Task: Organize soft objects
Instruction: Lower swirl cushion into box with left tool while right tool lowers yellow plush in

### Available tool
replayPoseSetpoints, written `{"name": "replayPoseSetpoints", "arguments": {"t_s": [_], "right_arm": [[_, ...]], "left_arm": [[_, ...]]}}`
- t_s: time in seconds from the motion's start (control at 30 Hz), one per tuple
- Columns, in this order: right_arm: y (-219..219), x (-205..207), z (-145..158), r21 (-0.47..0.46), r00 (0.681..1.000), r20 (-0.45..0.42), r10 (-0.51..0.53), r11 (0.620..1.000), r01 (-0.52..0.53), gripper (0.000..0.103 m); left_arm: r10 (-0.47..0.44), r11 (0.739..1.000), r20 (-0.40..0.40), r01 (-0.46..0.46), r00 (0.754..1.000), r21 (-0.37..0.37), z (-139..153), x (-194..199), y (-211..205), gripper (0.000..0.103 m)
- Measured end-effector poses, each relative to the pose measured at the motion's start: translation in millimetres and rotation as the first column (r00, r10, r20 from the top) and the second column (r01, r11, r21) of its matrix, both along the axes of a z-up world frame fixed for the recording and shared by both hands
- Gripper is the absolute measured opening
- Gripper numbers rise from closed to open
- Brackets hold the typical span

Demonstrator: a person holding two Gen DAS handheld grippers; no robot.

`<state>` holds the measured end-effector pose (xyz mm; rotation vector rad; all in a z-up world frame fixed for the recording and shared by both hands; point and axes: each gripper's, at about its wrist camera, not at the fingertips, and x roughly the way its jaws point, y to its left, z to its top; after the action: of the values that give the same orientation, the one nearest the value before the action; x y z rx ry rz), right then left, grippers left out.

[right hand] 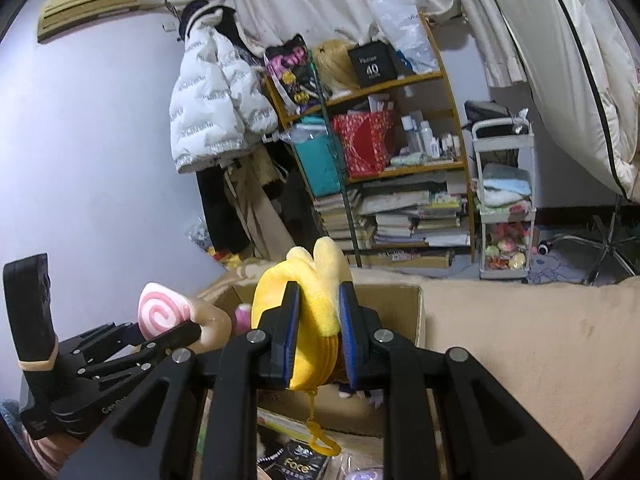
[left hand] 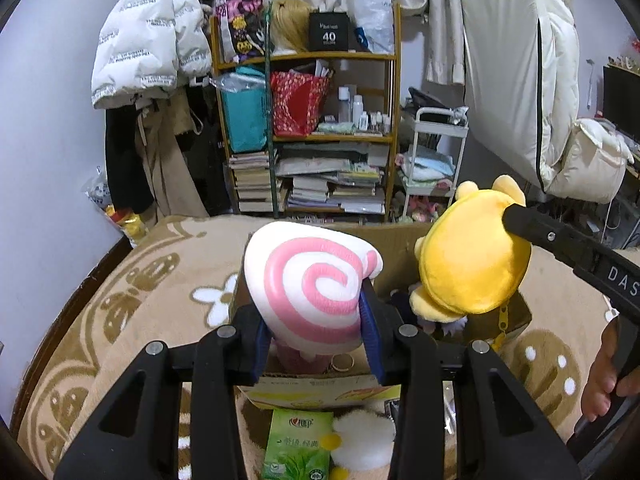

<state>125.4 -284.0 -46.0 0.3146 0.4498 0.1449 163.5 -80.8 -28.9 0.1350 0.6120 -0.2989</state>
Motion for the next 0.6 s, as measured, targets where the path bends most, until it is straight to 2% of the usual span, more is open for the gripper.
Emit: {"name": "replayPoseSetpoints", "arguments": {"t_s": [0.3,0.53,0.6], "right_arm": [[2,10,-26,-0.005,0.993,-0.119,0.012,1.0,-0.013,0.026],[-4,3,-27,0.011,0.992,-0.125,0.004,1.0,-0.003,0.026],[-6,-2,-26,0.015,0.993,-0.122,0.005,1.0,-0.003,0.028]], "left_arm": [[0.025,0.999,-0.073,-0.023,0.997,0.028,-20,5,1,0.047],[0.032,0.999,-0.094,-0.029,0.995,0.031,-20,1,5,0.055],[0.048,0.998,-0.093,-0.045,0.994,0.034,-18,-2,7,0.065]]}}
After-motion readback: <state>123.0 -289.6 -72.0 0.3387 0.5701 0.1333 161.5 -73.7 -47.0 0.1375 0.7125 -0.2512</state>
